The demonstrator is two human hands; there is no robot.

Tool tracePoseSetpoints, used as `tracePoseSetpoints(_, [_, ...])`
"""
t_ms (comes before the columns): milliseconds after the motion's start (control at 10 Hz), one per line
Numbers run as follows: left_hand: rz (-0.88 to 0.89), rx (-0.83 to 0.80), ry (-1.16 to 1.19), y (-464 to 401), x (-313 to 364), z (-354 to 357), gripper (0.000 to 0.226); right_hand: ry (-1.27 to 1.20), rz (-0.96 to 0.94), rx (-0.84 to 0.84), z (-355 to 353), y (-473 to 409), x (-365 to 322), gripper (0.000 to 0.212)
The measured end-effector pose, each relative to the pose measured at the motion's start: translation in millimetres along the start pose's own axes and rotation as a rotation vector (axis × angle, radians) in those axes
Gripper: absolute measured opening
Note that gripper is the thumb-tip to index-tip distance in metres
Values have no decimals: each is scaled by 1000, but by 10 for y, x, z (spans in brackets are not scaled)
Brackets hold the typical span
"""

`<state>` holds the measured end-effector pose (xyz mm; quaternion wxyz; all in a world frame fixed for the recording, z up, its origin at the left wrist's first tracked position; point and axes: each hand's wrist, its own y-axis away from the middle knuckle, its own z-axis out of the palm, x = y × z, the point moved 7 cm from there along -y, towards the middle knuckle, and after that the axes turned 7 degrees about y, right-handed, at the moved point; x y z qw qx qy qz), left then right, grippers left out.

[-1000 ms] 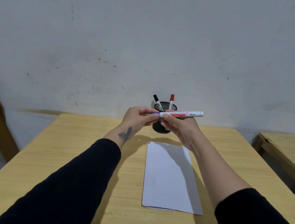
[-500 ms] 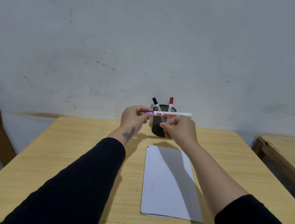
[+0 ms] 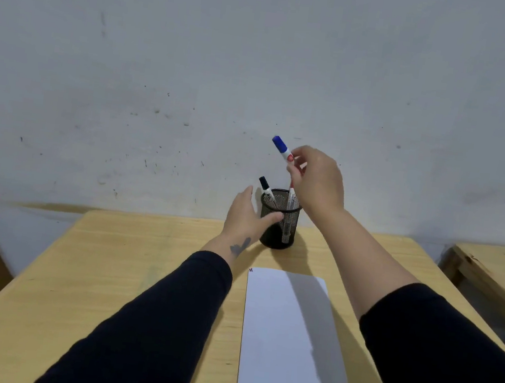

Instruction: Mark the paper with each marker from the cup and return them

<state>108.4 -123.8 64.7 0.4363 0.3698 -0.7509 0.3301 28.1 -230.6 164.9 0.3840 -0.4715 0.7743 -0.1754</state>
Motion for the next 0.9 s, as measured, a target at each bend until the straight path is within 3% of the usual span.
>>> tracePoseSetpoints(200, [-27,-7,121,-176,-135,327,74,-78,246,-141,431,-170,171,20])
tracePoseSetpoints(300, [-18,-1,161,-249,-151,374,57,25,304,-292,730,-120,330,15])
tracePoseSetpoints(400, [16,-6,159,-257,-144,388,61,165,304,-374,886,-72,389,14])
tracePoseSetpoints(500, [0,-4,140,-238,-150,385,69,213,313,-403,913,-71,372,36])
tracePoseSetpoints(600, [-32,-13,110,-257,-133,362,67,179,333,-384,839,-97,375,29])
tracePoseSetpoints(700, [-64,-45,6,-282,-47,270,69,111,310,-337,635,-114,327,10])
tracePoseSetpoints(800, [27,-14,-100,-211,149,112,72,82,255,-292,360,-56,249,23])
tracePoseSetpoints(900, [162,3,-229,102,347,-28,61,54,191,-294,71,226,160,29])
